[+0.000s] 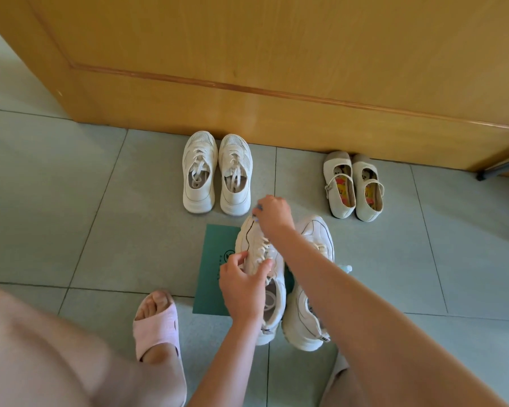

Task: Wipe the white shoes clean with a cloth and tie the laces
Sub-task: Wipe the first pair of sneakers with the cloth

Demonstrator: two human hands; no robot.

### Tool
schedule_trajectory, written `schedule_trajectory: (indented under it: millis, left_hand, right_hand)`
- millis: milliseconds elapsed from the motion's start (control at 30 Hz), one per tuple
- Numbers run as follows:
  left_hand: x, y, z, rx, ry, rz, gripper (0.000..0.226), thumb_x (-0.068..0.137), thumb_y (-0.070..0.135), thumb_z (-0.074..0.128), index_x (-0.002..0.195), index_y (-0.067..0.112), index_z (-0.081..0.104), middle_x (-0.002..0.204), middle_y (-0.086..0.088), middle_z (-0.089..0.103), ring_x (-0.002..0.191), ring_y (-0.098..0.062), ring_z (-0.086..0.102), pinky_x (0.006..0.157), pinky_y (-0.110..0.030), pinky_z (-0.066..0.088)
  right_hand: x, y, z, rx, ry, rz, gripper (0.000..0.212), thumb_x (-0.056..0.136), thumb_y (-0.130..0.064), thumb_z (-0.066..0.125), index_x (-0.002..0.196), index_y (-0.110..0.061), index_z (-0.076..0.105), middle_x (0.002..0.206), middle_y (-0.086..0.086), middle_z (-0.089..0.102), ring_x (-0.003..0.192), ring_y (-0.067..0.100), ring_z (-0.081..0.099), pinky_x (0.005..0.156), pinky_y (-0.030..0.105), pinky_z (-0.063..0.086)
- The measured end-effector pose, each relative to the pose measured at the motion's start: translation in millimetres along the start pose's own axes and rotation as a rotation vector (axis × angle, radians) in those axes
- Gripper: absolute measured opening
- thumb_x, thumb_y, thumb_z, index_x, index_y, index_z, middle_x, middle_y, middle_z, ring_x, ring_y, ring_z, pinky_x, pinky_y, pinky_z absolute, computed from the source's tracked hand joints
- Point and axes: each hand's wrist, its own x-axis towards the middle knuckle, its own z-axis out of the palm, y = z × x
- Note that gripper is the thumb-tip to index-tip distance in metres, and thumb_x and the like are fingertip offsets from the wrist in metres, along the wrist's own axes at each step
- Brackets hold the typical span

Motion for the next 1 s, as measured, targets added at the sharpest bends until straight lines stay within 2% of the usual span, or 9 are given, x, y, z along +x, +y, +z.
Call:
schedule_trajectory:
  millis: [133,267,333,400,500,567,733,867,1000]
  left_hand:
    - [3,-3,2,0.010,0.013,0.001,0.043,0.071,0.033,0.074,0.109,0.019,0.060,0.102,0.000,0.056,0.096,-0.021,0.057,0.080,-0.040,0.051]
    - [5,-1,3,0.004,0.028,-0.033,0.032,0.078,0.028,0.071,0.106,0.019,0.059,0.105,-0.001,0.055,0.097,-0.022,0.056,0.076,-0.034,0.049]
    - [4,-1,2,0.010,0.022,-0.036,0.036,0.078,0.029,0.072,0.109,0.018,0.059,0.106,-0.001,0.053,0.099,-0.021,0.055,0.077,-0.033,0.046]
    - [2,-2,2,0.004,0.012,-0.027,0.041,0.074,0.033,0.074,0.110,0.018,0.059,0.107,-0.002,0.053,0.100,-0.021,0.054,0.080,-0.033,0.046]
    - [1,-1,2,-0.026,0.003,-0.033,0.044,0.072,0.037,0.076,0.109,0.021,0.060,0.107,-0.001,0.052,0.101,-0.020,0.053,0.082,-0.031,0.043]
    - [1,-1,2,-0.038,-0.003,-0.044,0.044,0.071,0.039,0.076,0.109,0.022,0.060,0.107,0.001,0.051,0.101,-0.020,0.054,0.084,-0.031,0.044]
    - [1,1,1,-0.049,-0.006,-0.053,0.045,0.071,0.038,0.076,0.110,0.021,0.060,0.106,0.002,0.051,0.099,-0.018,0.054,0.079,-0.027,0.041]
    - [2,-2,2,-0.028,-0.001,-0.036,0.046,0.071,0.039,0.075,0.110,0.021,0.060,0.106,0.002,0.051,0.100,-0.019,0.054,0.078,-0.027,0.041]
    - [2,-3,3,0.001,0.003,-0.023,0.045,0.072,0.040,0.075,0.110,0.021,0.058,0.108,0.000,0.051,0.103,-0.021,0.053,0.082,-0.030,0.045]
  right_hand:
    - [-13,-5,19,-0.207,0.049,-0.172,0.020,0.092,0.000,0.045,0.096,-0.007,0.063,0.103,0.006,0.063,0.108,0.022,0.046,0.093,0.028,0.036]
    - [-27,-8,30,-0.215,-0.117,-0.253,0.018,0.093,-0.005,0.047,0.104,-0.006,0.062,0.111,0.010,0.057,0.108,0.023,0.046,0.090,0.029,0.039]
    - [-32,-7,29,-0.158,-0.227,-0.282,0.022,0.092,-0.008,0.047,0.107,-0.006,0.063,0.116,0.013,0.054,0.109,0.026,0.047,0.092,0.034,0.042]
    - [-31,-3,22,-0.131,-0.249,-0.326,0.023,0.091,-0.009,0.050,0.106,-0.008,0.067,0.115,0.013,0.056,0.110,0.027,0.048,0.094,0.037,0.040]
    - [-17,6,9,-0.104,-0.142,-0.360,0.020,0.090,-0.010,0.056,0.103,-0.008,0.070,0.112,0.013,0.062,0.109,0.027,0.051,0.095,0.033,0.037]
    - [-11,11,0,-0.126,-0.096,-0.370,0.023,0.092,-0.011,0.057,0.111,-0.007,0.068,0.116,0.008,0.064,0.111,0.023,0.052,0.097,0.025,0.030]
    - [-10,22,-12,0.018,0.113,-0.295,0.022,0.089,-0.005,0.058,0.108,0.002,0.068,0.109,0.015,0.067,0.109,0.031,0.051,0.096,0.030,0.033]
    - [-3,30,-2,0.264,0.139,-0.033,0.020,0.088,-0.011,0.062,0.105,-0.006,0.071,0.102,0.010,0.069,0.108,0.031,0.053,0.088,0.026,0.038]
    - [-22,26,6,0.208,0.079,-0.136,0.026,0.086,-0.015,0.065,0.111,-0.010,0.069,0.113,0.004,0.059,0.104,0.019,0.035,0.087,0.018,0.024]
